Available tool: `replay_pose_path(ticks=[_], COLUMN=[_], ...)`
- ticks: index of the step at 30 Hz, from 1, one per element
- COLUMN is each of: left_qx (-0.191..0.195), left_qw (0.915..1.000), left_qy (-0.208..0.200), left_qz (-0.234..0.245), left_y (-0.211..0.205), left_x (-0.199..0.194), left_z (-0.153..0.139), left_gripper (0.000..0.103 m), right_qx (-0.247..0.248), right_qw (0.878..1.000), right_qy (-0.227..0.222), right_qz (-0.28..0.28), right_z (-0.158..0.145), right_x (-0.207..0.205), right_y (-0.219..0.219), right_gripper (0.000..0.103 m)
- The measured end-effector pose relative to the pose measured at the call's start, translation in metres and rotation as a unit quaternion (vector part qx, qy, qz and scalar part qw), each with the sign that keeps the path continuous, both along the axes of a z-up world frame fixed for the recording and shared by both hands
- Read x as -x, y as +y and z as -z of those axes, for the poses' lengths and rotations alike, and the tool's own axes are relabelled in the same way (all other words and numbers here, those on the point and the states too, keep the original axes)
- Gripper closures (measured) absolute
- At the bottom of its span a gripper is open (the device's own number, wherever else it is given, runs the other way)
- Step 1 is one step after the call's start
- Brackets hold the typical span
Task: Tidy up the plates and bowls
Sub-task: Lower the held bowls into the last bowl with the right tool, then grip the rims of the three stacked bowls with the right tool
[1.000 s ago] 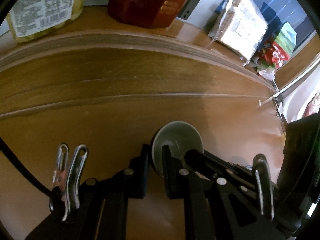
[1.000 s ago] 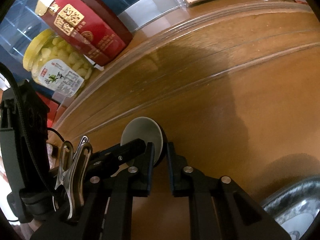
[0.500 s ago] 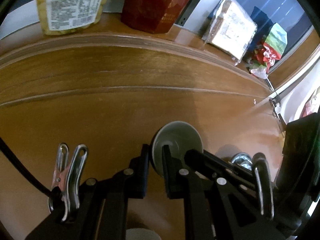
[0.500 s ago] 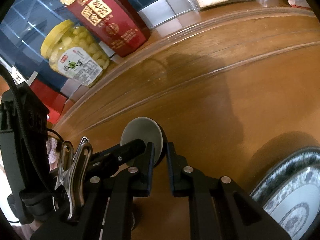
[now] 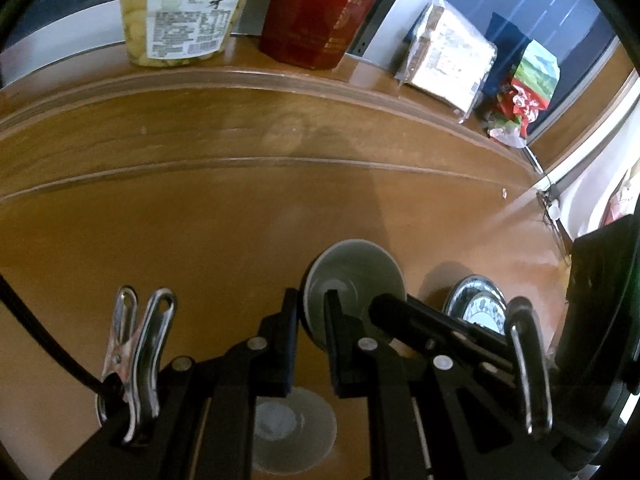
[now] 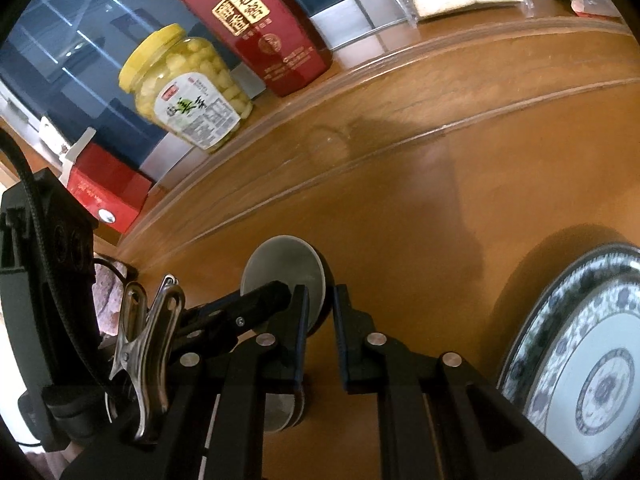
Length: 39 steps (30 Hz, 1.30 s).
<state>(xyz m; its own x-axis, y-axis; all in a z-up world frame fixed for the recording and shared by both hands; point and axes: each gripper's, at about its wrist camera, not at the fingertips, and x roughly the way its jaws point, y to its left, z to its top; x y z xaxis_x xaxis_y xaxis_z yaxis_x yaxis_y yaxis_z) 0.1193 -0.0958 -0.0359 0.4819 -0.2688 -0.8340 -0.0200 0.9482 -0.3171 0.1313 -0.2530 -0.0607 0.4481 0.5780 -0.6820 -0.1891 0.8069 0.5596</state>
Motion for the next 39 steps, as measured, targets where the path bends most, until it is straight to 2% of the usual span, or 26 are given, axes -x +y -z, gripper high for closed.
replay_pose_path(ticks=[24, 39], left_qx=[-0.008, -0.012], left_qw=[0.9999, 0.9999], left_qy=[-0.007, 0.004], left_qz=[-0.005, -0.005], left_y=[0.016, 0.02], left_x=[0.046, 0.064], left_z=[-0.007, 0.001], left_gripper=[0.092, 0.092], right_qx=[0.003, 0.004], right_qw=[1.0, 1.0], right_qy=[-0.004, 0.009], right_qz=[-0.018, -0.023], right_z=[-0.006, 0.002], right_x=[0.038, 0.054], right_y=[0.023, 0.029], right_gripper=[0.088, 0.088])
